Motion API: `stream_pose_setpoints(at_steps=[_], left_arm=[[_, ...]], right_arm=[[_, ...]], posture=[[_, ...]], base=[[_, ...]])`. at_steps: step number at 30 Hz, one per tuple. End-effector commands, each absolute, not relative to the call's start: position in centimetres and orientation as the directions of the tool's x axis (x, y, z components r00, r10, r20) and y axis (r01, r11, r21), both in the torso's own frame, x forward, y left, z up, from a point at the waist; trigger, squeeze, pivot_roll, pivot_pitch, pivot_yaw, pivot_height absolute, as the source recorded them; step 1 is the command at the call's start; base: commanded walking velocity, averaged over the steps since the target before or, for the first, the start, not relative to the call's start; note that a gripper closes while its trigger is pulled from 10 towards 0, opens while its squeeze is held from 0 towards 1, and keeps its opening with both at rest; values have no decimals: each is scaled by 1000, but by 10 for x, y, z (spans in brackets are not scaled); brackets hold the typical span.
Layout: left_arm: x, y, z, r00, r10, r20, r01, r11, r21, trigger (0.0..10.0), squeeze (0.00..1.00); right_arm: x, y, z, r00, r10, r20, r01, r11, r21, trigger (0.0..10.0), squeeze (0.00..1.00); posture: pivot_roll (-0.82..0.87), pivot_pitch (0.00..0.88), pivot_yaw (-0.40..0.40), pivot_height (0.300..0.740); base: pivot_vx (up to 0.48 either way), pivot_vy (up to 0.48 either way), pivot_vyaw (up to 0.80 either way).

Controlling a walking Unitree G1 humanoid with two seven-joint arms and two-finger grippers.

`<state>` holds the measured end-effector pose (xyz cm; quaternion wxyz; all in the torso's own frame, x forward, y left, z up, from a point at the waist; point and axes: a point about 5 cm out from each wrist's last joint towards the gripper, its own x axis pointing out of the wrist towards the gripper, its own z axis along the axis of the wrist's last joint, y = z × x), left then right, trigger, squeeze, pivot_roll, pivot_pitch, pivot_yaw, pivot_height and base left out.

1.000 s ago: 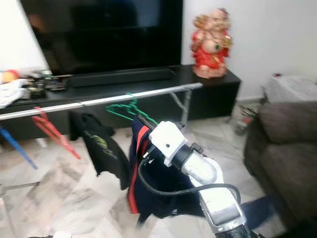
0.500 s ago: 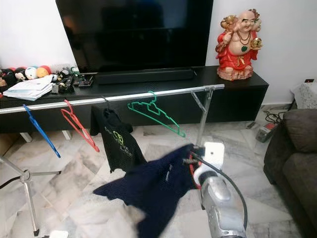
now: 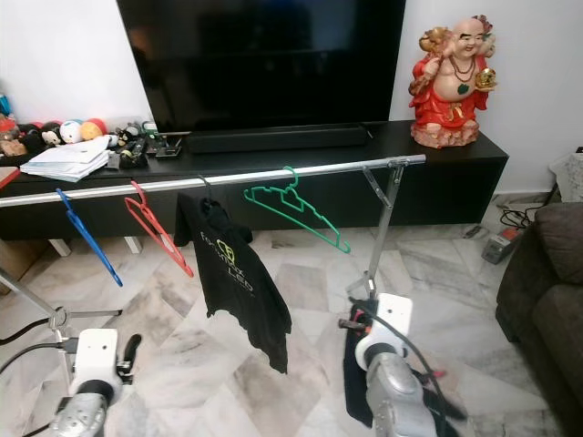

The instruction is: Hang hanger

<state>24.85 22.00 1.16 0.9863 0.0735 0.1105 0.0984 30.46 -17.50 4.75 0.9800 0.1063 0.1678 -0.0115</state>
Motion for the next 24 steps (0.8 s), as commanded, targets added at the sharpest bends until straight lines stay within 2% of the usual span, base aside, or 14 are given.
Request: stream_pose_setpoints(at_steps=[1, 3, 6, 24], left_arm=[[245, 219, 18, 967, 195, -163, -165, 969, 182, 10000, 0], [239, 210, 25, 983, 140, -118, -114, 972, 206, 10000, 0], [237, 207, 28, 984, 137, -116, -113, 974, 196, 10000, 0], [239, 209, 38, 982, 135, -133, -107, 974, 197, 10000, 0]], right_arm=[[304, -171, 46, 947, 22, -320, 47, 977, 209, 10000, 0], [303, -174, 44, 951, 3, -310, 68, 973, 219, 10000, 0], [303, -175, 43, 949, -8, -314, 76, 976, 206, 10000, 0], [301, -171, 39, 955, 0, -297, 59, 980, 191, 10000, 0]], posture=[[-14, 0, 115, 740], [-15, 0, 116, 740], [-15, 0, 116, 740], [-26, 0, 116, 740]], base=[[0, 0, 0], [0, 0, 0], [0, 96, 0], [0, 480, 0]])
